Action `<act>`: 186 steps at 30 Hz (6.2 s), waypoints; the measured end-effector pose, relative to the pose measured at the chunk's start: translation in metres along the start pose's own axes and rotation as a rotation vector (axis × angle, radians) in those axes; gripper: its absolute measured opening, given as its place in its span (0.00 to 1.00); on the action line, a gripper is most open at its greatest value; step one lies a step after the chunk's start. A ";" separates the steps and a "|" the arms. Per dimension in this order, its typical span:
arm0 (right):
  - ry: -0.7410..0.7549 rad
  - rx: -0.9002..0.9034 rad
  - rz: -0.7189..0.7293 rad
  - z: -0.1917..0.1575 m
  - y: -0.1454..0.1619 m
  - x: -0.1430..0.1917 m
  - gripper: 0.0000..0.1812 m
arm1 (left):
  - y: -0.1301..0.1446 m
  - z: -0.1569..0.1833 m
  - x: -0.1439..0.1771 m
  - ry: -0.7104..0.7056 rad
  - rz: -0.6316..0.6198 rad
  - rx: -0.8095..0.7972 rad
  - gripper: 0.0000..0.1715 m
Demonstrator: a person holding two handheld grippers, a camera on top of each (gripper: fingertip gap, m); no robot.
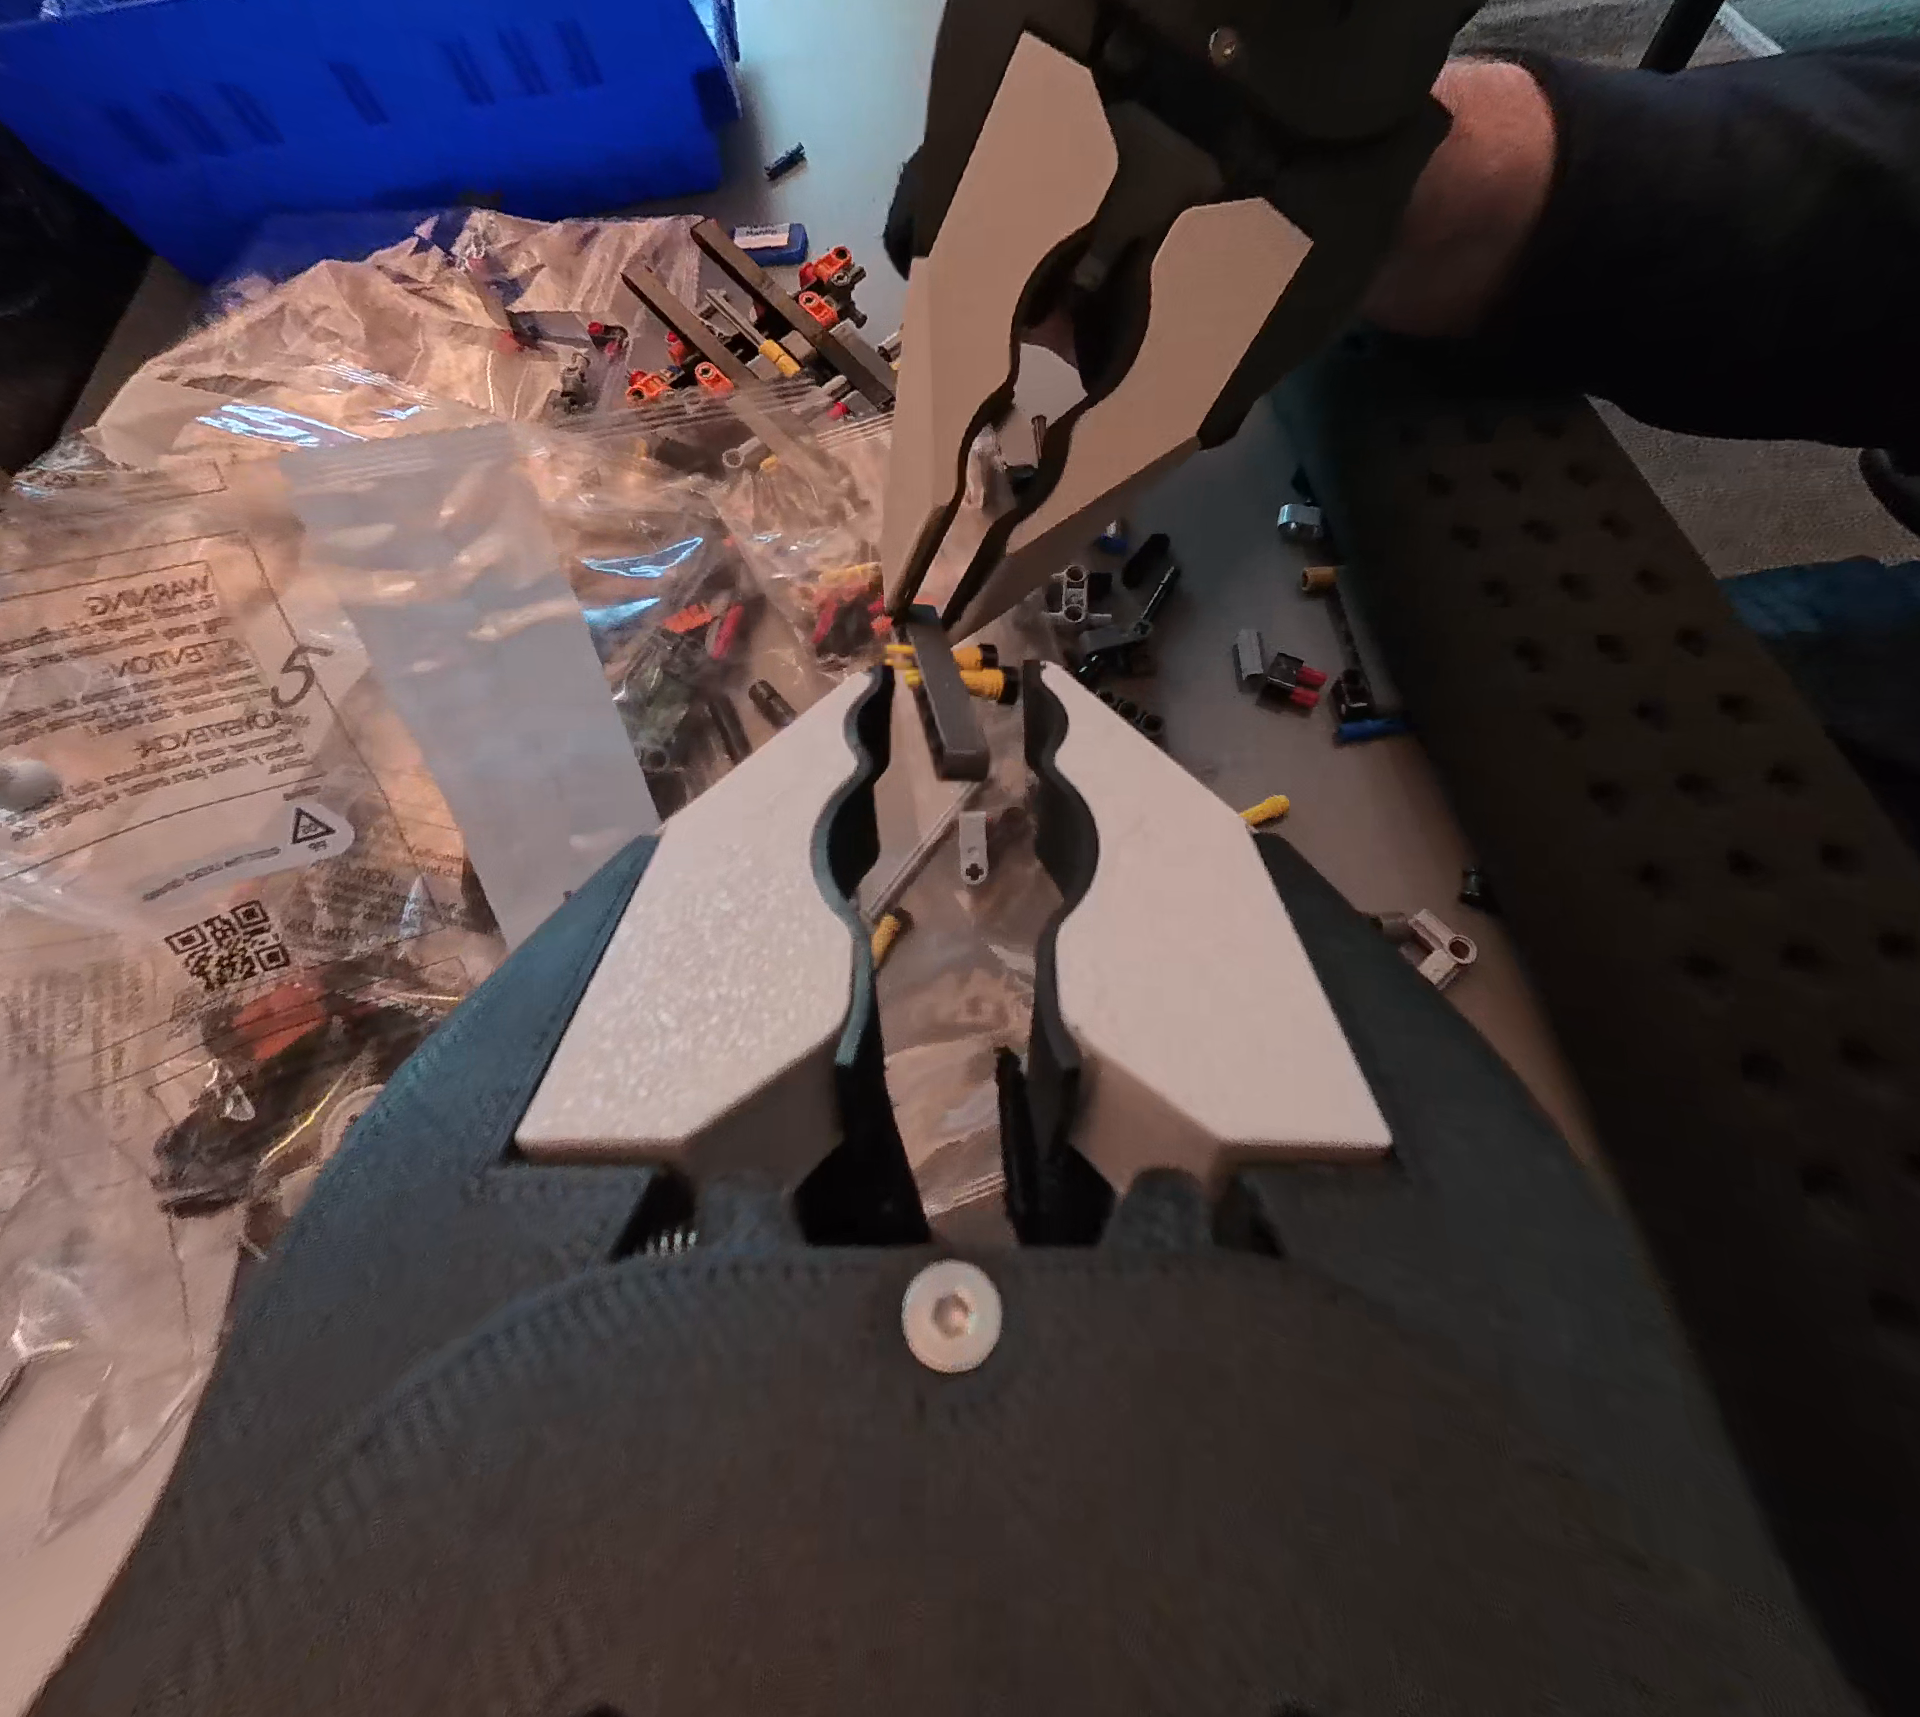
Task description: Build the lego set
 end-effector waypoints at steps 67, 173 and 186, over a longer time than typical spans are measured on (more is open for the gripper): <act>-0.025 0.001 -0.019 -0.002 0.005 0.000 0.02 | 0.003 -0.001 -0.005 -0.045 -0.018 -0.061 0.09; -0.157 -0.038 -0.092 -0.019 0.016 -0.012 0.02 | 0.014 0.011 -0.018 0.105 -0.072 0.024 0.11; -0.164 -0.092 -0.060 -0.017 0.015 -0.013 0.04 | 0.011 0.007 -0.018 0.068 -0.066 -0.003 0.03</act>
Point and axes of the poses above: each gripper's, where its closed fingertips meet, x back along the fingers, y out of its underside, z = x × y across the jaws, the point moved 4 cm from there along x, back along the fingers, and after that the axes turned 4 degrees about -x, right-handed, at the moved point
